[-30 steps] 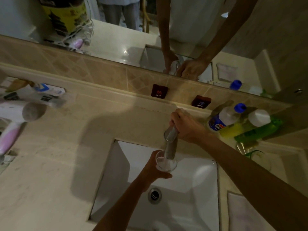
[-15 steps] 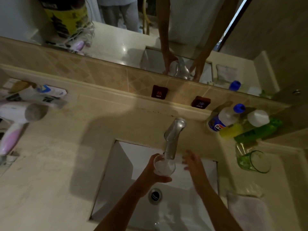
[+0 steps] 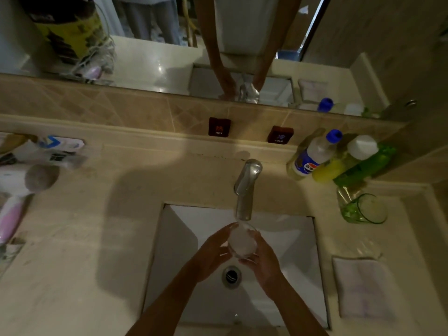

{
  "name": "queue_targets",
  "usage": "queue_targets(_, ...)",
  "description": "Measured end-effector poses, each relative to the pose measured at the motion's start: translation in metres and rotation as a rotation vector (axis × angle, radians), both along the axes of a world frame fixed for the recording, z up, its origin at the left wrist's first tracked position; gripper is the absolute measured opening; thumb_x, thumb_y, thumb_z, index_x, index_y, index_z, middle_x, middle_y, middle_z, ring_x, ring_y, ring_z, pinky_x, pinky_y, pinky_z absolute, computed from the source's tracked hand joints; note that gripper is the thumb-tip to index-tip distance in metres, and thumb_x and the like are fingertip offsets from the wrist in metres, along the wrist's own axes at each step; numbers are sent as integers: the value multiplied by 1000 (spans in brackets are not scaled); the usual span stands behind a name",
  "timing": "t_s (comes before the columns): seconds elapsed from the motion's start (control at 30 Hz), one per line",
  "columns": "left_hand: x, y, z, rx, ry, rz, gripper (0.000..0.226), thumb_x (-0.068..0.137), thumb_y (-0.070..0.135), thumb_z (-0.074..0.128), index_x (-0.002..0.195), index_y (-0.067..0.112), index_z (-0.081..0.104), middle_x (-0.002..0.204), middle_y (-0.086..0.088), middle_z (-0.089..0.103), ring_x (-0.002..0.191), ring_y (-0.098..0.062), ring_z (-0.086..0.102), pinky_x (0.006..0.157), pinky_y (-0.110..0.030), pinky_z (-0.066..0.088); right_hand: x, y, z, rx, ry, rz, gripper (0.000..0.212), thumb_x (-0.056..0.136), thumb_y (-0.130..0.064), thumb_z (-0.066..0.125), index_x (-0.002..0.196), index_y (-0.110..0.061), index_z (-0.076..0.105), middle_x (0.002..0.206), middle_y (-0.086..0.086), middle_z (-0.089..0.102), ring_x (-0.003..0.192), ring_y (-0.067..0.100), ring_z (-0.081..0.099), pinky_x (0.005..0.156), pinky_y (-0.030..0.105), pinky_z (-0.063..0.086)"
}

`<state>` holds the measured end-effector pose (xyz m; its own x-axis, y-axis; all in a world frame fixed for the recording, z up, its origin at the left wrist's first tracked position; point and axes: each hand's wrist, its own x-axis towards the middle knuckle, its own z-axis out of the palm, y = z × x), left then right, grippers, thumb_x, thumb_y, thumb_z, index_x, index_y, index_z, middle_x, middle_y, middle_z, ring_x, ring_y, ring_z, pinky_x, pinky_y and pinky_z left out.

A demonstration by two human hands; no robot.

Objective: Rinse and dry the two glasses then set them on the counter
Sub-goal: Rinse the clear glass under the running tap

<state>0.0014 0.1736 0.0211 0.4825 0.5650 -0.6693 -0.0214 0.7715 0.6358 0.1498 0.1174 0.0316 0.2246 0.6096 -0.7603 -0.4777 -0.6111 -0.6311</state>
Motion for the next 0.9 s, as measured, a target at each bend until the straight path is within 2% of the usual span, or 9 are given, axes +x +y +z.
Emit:
queue_targets(0.13,0,5,-1,67,52,-18,33,103,44,50,132,36,61,130,6,70,121,-27,66,112,-46,47,-1,14,-1,21,-26,5,49,90,-53,54,126,-21,61,123,12,65,109,32,64,81,39,56)
queue_targets(0.33,-1,-4,-12,64,68,32,25,104,36,52,122,33,68,119,5,74,111,-22,71,96,-37,56,-5,6,-15,31,-46,-8,42,94,-49,52,121,-20,64,120,13,66,104,31,68,81,39,58)
queue_targets(0.47,-1,-5,-18,33,56,113,29,104,37,51,127,31,66,122,4,74,120,-25,66,110,-44,47,-18,12,-23,30,-38,-77,47,95,-49,49,129,-18,59,124,12,66,112,30,64,93,47,54)
queue_targets(0.53,-5,-9,-24,22,52,125,33,104,41,49,131,30,64,127,3,72,123,-26,65,114,-47,44,-23,10,-28,5,-26,-65,41,96,-43,52,126,-17,62,123,13,66,111,29,65,89,44,56)
queue_targets(0.6,-2,-10,-25,29,66,75,30,103,42,51,128,36,66,126,7,72,124,-26,64,107,-39,48,-16,11,-33,-56,36,-148,37,94,-34,59,121,-9,65,123,20,65,106,35,65,83,45,56)
queue_targets(0.67,4,-8,-21,32,68,53,26,104,38,50,124,38,67,122,9,73,122,-24,64,101,-34,49,-11,15,-34,-70,39,-201,43,96,-36,55,127,-7,61,125,21,63,109,36,62,83,44,54)
queue_targets(0.77,6,-7,-23,12,51,109,27,106,36,45,126,36,62,131,6,69,125,-18,61,111,-37,44,-19,17,-28,-33,-13,-148,43,100,-40,46,132,-14,55,128,14,62,112,28,62,91,40,53)
queue_targets(0.8,5,-9,-24,2,41,129,27,106,36,44,126,34,63,131,4,69,125,-18,62,110,-37,46,-22,14,-26,-21,-26,-121,39,101,-37,45,130,-15,57,126,13,63,111,27,63,92,39,53)
queue_targets(0.9,3,-14,-25,-3,37,101,27,107,32,46,125,32,66,125,7,73,118,-16,66,89,-25,54,-14,7,-29,-37,-8,-117,35,101,-24,46,131,-8,57,125,17,63,114,34,61,95,45,50)
